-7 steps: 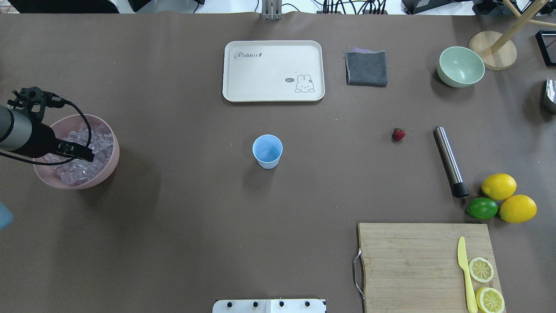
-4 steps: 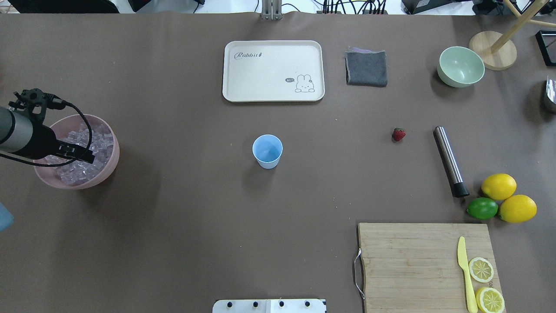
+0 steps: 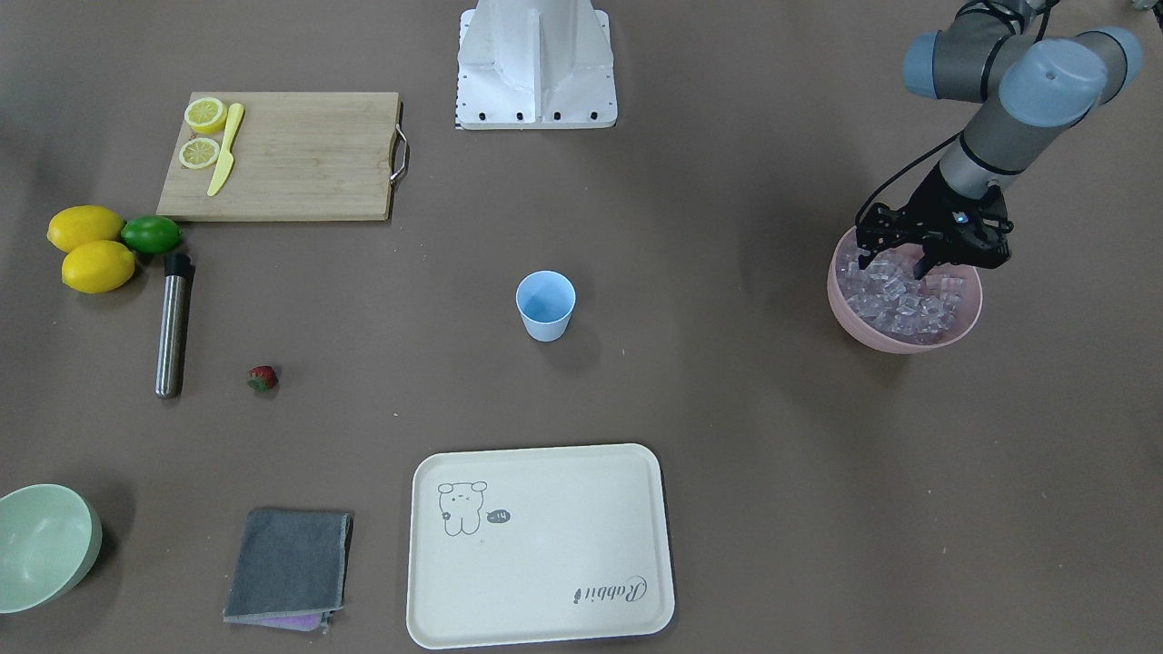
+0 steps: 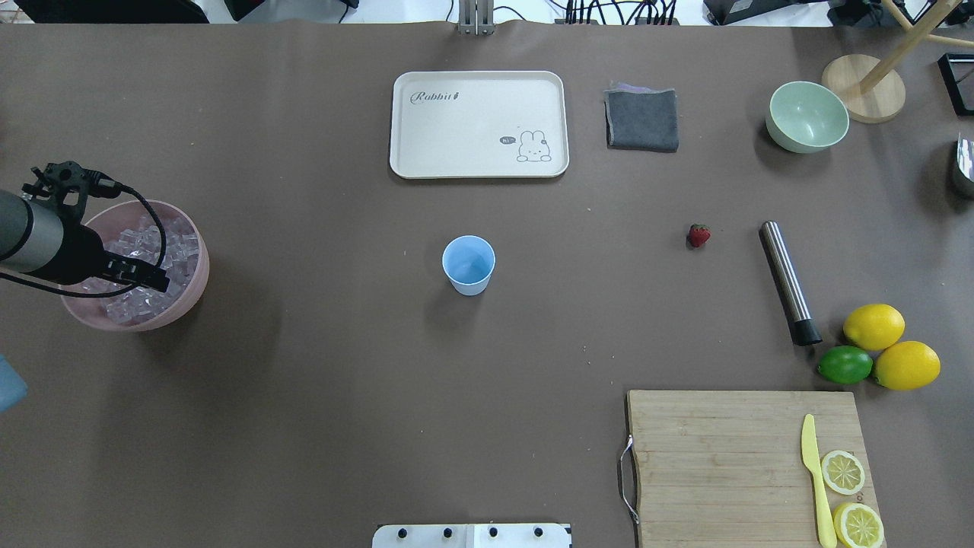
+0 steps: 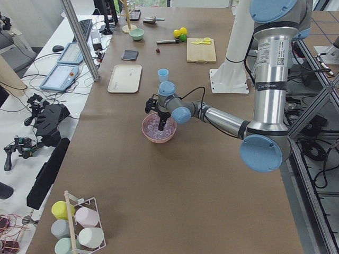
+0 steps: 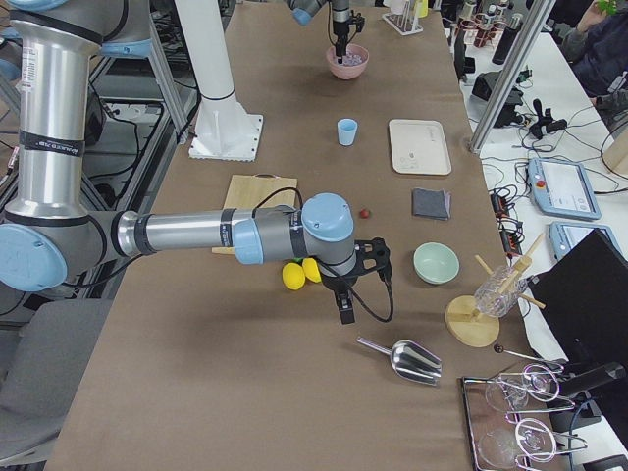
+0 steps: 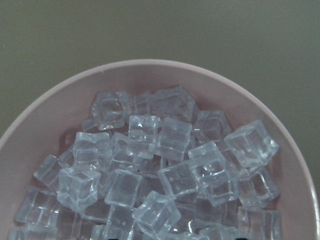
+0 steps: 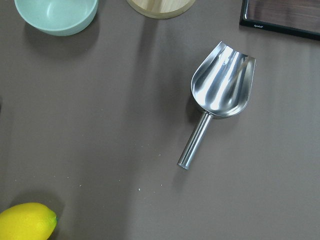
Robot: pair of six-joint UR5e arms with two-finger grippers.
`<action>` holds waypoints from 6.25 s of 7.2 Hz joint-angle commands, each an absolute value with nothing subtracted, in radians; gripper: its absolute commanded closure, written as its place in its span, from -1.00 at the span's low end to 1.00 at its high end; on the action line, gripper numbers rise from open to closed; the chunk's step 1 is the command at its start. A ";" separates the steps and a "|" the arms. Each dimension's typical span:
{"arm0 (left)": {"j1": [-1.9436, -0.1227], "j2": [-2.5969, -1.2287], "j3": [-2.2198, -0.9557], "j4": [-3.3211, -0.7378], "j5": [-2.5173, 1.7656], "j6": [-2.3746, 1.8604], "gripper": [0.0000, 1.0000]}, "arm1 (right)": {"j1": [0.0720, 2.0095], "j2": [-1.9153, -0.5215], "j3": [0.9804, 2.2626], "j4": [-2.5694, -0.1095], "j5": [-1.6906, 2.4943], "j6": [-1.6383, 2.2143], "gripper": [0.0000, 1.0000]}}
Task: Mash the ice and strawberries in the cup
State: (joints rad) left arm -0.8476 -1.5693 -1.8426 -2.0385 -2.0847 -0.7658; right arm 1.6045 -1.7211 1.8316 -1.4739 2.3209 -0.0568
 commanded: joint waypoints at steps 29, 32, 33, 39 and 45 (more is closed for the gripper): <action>-0.557 -2.277 -1.778 -1.586 -1.907 -1.250 1.00 | 1.605 -1.732 1.835 -1.471 2.321 -0.057 -1.00; -0.537 -2.345 -1.692 -1.597 -1.867 -1.291 1.00 | 1.605 -1.736 1.835 -1.470 2.321 -0.057 -1.00; -0.525 -2.355 -1.683 -1.600 -1.840 -1.292 1.00 | 1.605 -1.736 1.835 -1.470 2.321 -0.057 -1.00; -0.502 -2.358 -1.634 -1.709 -1.758 -1.298 -0.74 | 1.605 -1.735 1.833 -1.471 2.321 -0.057 -1.00; -0.514 -2.125 -1.898 -1.703 -1.744 -1.209 -0.92 | 1.605 -1.736 1.833 -1.471 2.321 -0.057 -1.00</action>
